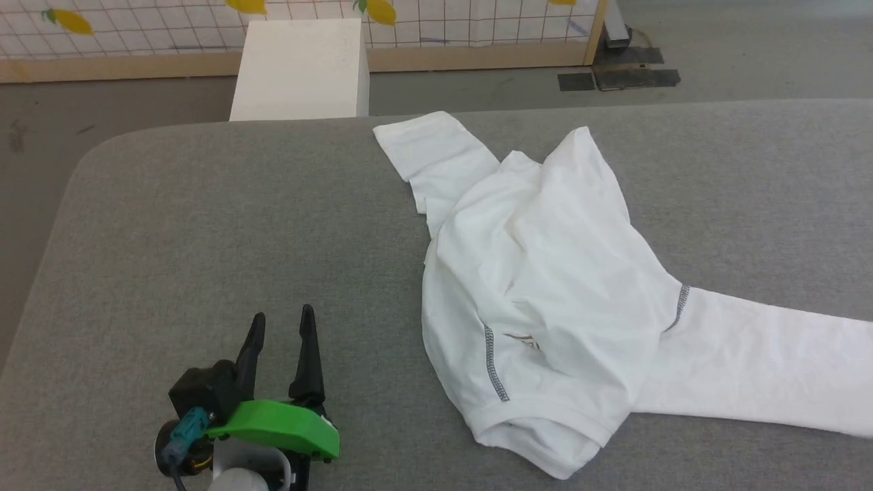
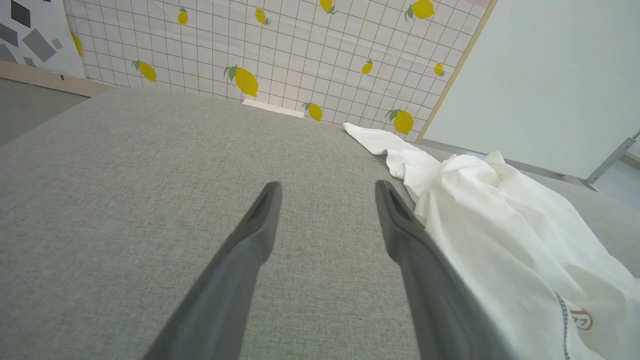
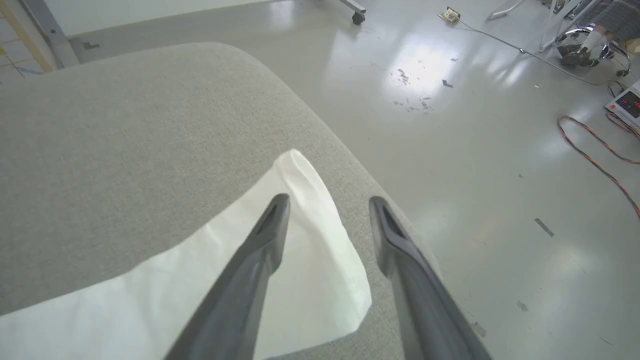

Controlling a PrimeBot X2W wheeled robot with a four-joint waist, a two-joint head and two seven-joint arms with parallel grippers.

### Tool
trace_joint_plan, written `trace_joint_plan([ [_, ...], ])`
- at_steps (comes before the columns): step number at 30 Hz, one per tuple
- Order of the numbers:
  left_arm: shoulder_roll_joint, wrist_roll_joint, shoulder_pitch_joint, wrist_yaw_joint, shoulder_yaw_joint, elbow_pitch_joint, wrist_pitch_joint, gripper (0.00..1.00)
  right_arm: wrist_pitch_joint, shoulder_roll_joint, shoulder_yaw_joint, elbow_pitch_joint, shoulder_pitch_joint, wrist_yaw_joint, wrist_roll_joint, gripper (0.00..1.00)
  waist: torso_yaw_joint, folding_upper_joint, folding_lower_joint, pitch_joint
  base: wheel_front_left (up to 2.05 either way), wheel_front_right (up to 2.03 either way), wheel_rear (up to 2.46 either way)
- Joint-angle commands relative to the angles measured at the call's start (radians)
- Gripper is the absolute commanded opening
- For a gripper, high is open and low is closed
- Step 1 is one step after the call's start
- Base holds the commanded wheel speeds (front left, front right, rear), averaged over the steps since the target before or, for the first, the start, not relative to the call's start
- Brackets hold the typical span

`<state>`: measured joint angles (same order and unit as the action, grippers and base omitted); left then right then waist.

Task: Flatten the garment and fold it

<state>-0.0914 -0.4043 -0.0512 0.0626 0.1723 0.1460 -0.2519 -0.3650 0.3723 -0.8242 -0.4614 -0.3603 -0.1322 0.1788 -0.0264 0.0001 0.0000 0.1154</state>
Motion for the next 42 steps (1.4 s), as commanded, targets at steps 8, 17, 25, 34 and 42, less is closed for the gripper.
trace_joint_plan([
  [8,0.003,-0.014,-0.007,-0.001,0.009,0.002,0.003,1.0,0.309,-0.111,0.235,0.22,-0.002,0.002,-0.216,1.0,-0.022,-0.0001,0.0,-0.03,0.0,0.0,0.0],
  [17,0.016,-0.054,-0.126,-0.01,0.056,0.048,0.142,1.0,0.427,-0.308,0.381,0.415,0.175,0.002,-0.371,1.0,-0.047,-0.0001,0.0,-0.037,0.0,0.0,0.0],
  [25,0.009,-0.051,-0.376,0.017,0.147,0.237,0.526,1.0,0.479,-0.322,0.593,0.334,0.289,0.002,-0.482,1.0,-0.13,-0.0001,0.0,0.009,0.0,0.0,0.0],
  [34,-0.012,0.005,-0.481,0.087,0.212,0.424,0.754,0.53,0.533,-0.322,0.636,0.262,0.253,0.002,-0.472,1.0,-0.204,-0.0001,0.0,0.064,0.0,0.0,0.0],
  [42,0.004,-0.076,-0.469,0.068,0.138,0.413,0.608,0.0,0.545,-0.322,0.64,0.253,0.241,0.002,-0.47,1.0,-0.166,-0.0001,0.0,0.063,0.0,0.0,0.0],
])
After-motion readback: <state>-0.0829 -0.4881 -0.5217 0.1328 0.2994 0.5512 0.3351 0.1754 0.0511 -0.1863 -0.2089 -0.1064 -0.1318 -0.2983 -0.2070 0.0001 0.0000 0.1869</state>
